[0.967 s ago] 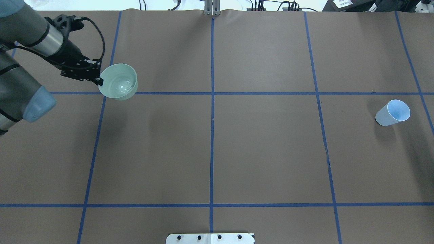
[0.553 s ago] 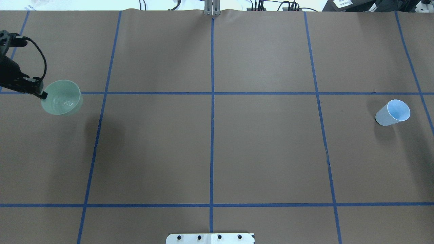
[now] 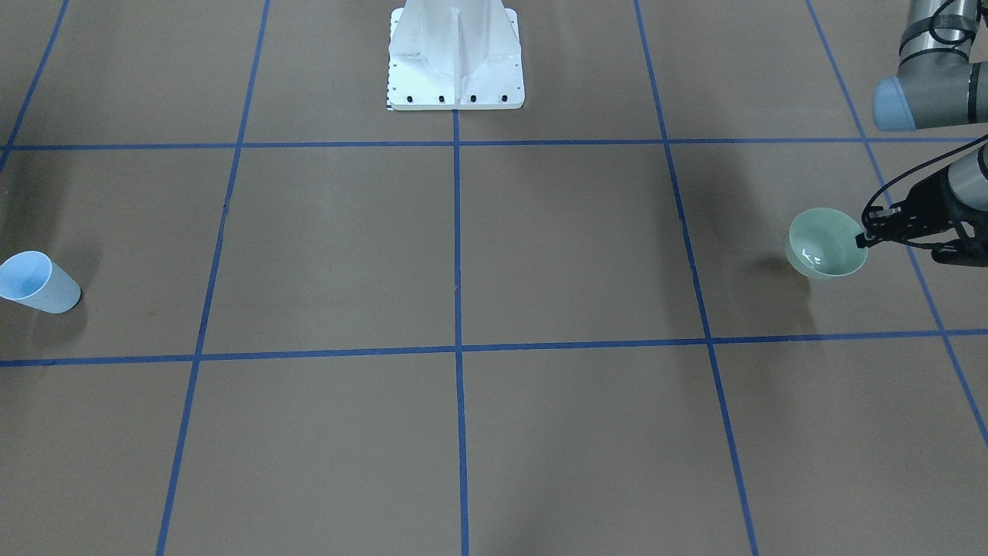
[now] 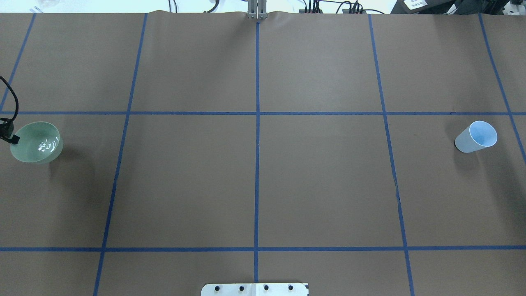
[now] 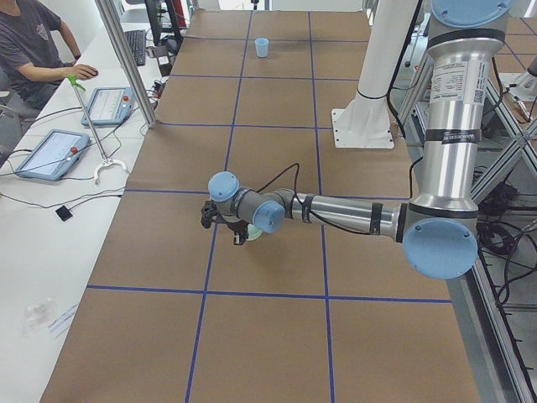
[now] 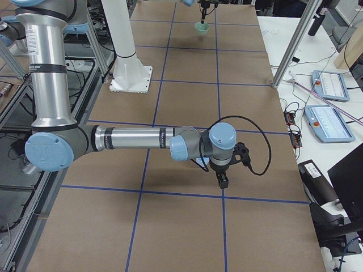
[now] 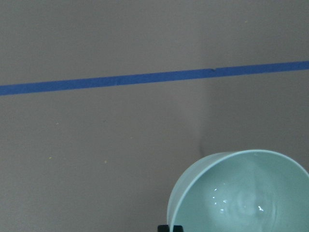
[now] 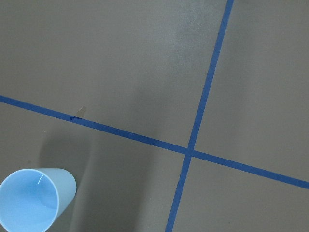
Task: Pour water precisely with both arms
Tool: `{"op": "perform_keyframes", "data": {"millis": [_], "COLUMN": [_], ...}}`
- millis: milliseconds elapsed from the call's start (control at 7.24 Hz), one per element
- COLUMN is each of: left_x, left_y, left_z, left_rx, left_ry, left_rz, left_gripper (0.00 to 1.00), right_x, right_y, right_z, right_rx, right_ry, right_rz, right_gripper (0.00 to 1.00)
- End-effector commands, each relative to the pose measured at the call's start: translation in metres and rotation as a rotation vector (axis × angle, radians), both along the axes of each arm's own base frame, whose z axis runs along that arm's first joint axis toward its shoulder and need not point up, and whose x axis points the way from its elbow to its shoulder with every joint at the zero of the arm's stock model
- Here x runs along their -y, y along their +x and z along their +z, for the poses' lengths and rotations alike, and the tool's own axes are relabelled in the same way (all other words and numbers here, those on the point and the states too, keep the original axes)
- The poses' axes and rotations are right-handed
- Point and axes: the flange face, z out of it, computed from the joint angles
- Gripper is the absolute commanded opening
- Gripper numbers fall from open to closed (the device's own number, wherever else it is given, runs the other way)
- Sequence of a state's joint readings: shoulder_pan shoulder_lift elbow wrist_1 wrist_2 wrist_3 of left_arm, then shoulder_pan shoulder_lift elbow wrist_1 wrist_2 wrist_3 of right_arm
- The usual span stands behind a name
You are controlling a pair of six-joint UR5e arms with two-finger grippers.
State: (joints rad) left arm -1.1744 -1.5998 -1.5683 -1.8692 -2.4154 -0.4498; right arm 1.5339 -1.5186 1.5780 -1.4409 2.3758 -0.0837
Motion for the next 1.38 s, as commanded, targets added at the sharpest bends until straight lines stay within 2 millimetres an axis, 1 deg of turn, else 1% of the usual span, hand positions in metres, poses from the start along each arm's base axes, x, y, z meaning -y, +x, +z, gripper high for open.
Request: {"op": "perform_keyframes", "data": {"millis": [0,138,415,553,691,829,967,1105,1244], "left_x": [0.007,0.008,0.01,0.012,0.016,0.022,0.025,0.029,0.027], "left_y": [0.003,0.004,0.006,0.005,-0.012,-0.041,-0.071,-0.115,-0.168], "left_z": [0.021,0.023,0.019,0.005,-0.011,-0.035,-0.041,-0.03,-0.012], "left_rx": [0.017,0.019,0.014,-0.003,-0.033,-0.05,-0.045,-0.029,0.007], "left_ry": [-0.04,-0.045,-0.036,-0.022,-0.005,0.049,0.08,0.203,0.225], "left_rz": [-0.003,-0.002,0.001,0.0,-0.025,-0.073,-0.121,-0.081,-0.085], "left_gripper": [0.0,0.25,0.65,1.0,1.0,1.0,1.0,1.0,1.0], "right_x": [0.0,0.0,-0.003,-0.001,0.0,-0.004,-0.005,-0.006,-0.006], "right_y": [0.0,0.0,0.001,0.003,0.003,0.002,0.002,0.002,0.002], "right_z": [-0.011,-0.013,-0.012,-0.019,-0.021,-0.018,-0.016,-0.016,-0.016], "right_rx": [0.0,-0.001,-0.007,-0.034,-0.04,-0.038,-0.029,-0.03,-0.029], "right_ry": [-0.005,-0.001,-0.002,0.015,0.021,0.014,-0.026,-0.053,-0.059], "right_rz": [0.002,0.002,0.003,0.01,0.011,0.014,0.046,0.078,0.082], "right_gripper": [0.99,0.99,0.99,0.99,0.99,0.99,1.0,1.0,1.0]}}
